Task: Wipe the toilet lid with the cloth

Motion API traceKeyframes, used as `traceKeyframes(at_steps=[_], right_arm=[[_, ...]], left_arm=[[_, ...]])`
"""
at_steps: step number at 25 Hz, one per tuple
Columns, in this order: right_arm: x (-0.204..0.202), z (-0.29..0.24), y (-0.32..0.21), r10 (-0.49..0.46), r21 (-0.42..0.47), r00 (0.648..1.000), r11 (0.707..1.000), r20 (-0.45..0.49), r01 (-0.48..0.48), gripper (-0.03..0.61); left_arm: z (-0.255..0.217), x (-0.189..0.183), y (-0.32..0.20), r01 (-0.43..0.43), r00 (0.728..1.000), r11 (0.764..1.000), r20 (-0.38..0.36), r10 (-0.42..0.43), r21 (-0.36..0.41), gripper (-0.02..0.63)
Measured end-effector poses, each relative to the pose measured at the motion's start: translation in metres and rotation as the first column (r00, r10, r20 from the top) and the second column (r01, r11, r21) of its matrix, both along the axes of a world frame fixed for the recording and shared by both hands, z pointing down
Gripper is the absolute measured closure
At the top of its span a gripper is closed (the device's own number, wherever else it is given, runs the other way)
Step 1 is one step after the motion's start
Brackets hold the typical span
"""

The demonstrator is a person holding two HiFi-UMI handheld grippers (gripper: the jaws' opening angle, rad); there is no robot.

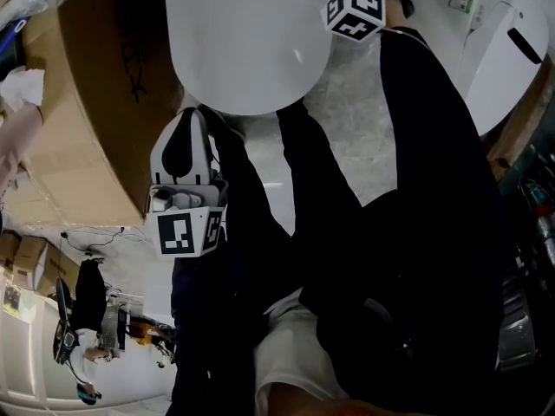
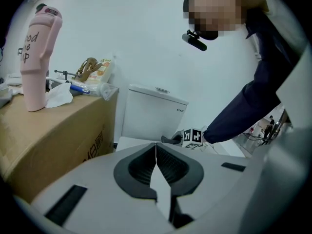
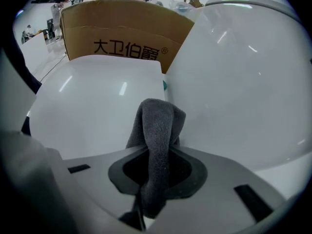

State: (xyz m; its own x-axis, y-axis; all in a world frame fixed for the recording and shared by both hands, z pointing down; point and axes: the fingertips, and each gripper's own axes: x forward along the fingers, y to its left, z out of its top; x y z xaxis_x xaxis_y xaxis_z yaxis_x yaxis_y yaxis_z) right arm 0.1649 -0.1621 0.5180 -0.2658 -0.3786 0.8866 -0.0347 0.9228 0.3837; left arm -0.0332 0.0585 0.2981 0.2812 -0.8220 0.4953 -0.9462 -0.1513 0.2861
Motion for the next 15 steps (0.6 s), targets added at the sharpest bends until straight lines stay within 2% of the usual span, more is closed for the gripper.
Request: traceKeyframes(at_steps=[2, 9, 15], right_arm=[[0.0, 0.002, 0.007, 0.01, -0.008, 1.0, 1.0, 0.001, -0.01, 0.515], [0.006, 0.013, 0.062, -0.061, -0.062, 0.997, 0.996, -0.057, 0.057, 0.515], [0.012, 0.022, 0.124, -0.057, -0.122, 0.996, 0.991, -0.072, 0.048, 0.515]], left_arm=[[0.001, -0.001, 0.0, 0.003, 1.0, 1.0, -0.002, -0.003, 0.001, 0.597], [-0.002, -0.001, 0.005, 0.003, 1.0, 1.0, -0.017, -0.003, 0.016, 0.597], [-0.009, 0.001, 0.015, -0.014, 0.999, 0.999, -0.028, 0.015, 0.029, 0.597]])
